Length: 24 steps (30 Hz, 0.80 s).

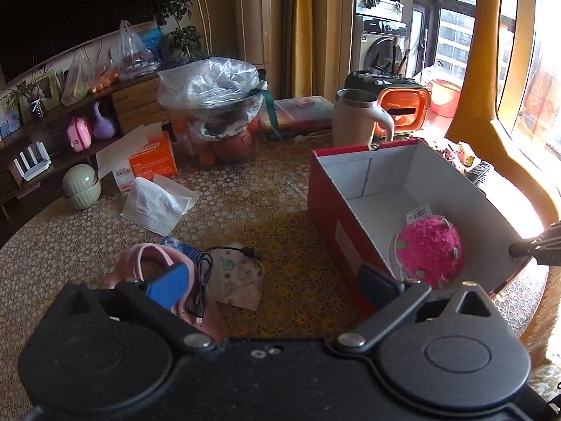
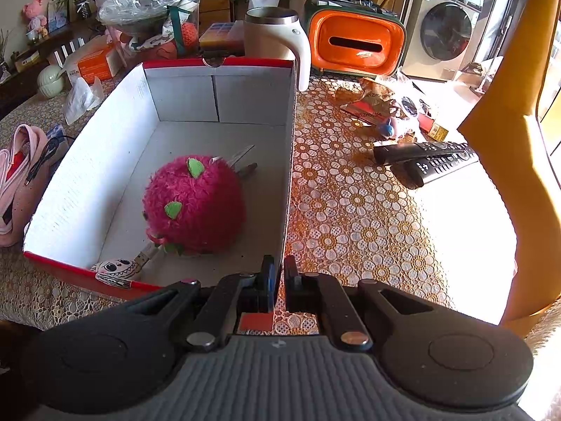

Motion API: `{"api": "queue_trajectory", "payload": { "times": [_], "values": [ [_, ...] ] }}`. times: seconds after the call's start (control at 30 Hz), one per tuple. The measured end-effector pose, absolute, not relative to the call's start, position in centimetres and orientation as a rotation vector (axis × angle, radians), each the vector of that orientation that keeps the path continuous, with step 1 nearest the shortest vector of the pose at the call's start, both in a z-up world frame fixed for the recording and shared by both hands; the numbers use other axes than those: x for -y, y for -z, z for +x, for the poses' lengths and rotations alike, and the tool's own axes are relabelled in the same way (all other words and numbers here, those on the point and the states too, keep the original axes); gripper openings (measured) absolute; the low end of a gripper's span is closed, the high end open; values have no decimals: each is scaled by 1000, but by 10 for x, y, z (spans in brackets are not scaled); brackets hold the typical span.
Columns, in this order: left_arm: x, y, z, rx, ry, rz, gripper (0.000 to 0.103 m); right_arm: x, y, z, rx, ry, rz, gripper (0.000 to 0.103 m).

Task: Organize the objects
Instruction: 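Move the left tool to the black cable beside the patterned mask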

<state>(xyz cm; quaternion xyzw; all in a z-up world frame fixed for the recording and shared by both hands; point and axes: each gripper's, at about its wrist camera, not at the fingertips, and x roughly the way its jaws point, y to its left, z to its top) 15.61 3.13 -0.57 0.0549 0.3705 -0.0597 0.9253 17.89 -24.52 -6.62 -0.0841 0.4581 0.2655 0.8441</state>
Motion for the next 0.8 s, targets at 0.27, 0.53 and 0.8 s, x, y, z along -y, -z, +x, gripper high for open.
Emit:
{"api": "queue_trajectory", "payload": {
  "times": [0.27,0.53,0.8],
  "values": [
    [-61,22,167,-748,65,112,101,243,66,178,-966,-553,-192,5],
    [-65,50,192,-768,57,81,95,240,67,180,-983,-550,-200,5],
    [-69,75,207,-803,97,60,74,240,66,183,-1006,-557,-194,5]
  ]
}}
